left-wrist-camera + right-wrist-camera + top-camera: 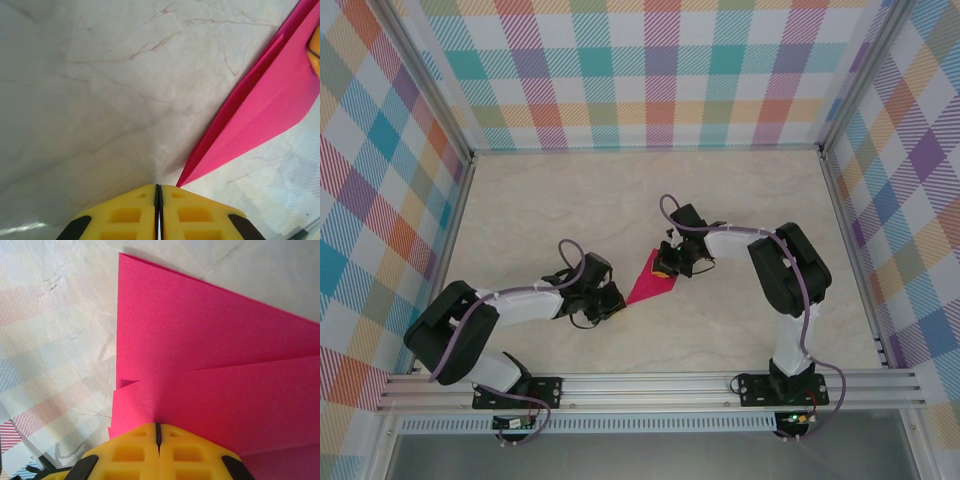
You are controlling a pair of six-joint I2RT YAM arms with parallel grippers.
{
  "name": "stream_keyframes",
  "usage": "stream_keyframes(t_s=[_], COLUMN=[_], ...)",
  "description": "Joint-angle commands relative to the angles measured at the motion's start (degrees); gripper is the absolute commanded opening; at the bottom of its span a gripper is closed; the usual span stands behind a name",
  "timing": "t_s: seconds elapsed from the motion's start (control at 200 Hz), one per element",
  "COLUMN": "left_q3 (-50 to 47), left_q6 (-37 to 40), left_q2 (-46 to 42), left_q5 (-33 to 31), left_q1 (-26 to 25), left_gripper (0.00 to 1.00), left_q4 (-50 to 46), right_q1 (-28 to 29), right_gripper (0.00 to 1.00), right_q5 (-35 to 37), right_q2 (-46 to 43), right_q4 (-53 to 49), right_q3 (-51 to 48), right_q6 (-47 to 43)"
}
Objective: Fold a paper plane with a square sheet of paper (pick it up from the middle)
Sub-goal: Fourth fold the wing at the center of the table.
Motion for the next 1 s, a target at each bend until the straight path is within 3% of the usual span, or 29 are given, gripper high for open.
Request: stream_keyframes(t_s=[0.0,0.185,0.395,0.565,0.995], left_q3=[3.5,6.01,12.11,15.01,4.08], left_q6=[2.73,2.38,1.27,3.92,4.11], left_q2=[-3.85,-3.83,9.96,15.98,17.51], left_q5=[-1.75,-2.03,5.51,5.2,4.73], left_q1=[0.75,0.93,0.84,0.9,1.24], left_gripper=[0.1,0.11,0.06,0.03,0.02], left_q4=[-3.23,5.68,14.22,12.73,13.68], right_q1=[-0.23,-0.19,-0.22,-0.22,-0.29], right_gripper=[0.0,0.0,0.0,0.0,0.0], right_q5=[7.58,7.66,7.49,7.44,8.08], right_q2=[4.99,5.21,5.65,5.79,6.88], right_q4=[-7.61,-7.38,-7.49,-7.61,-9.82], right_q3=[-2.75,-2.81,-2.73,-2.63,-1.96], right_q6=[0.23,0.31,0.46,0.31,0.23])
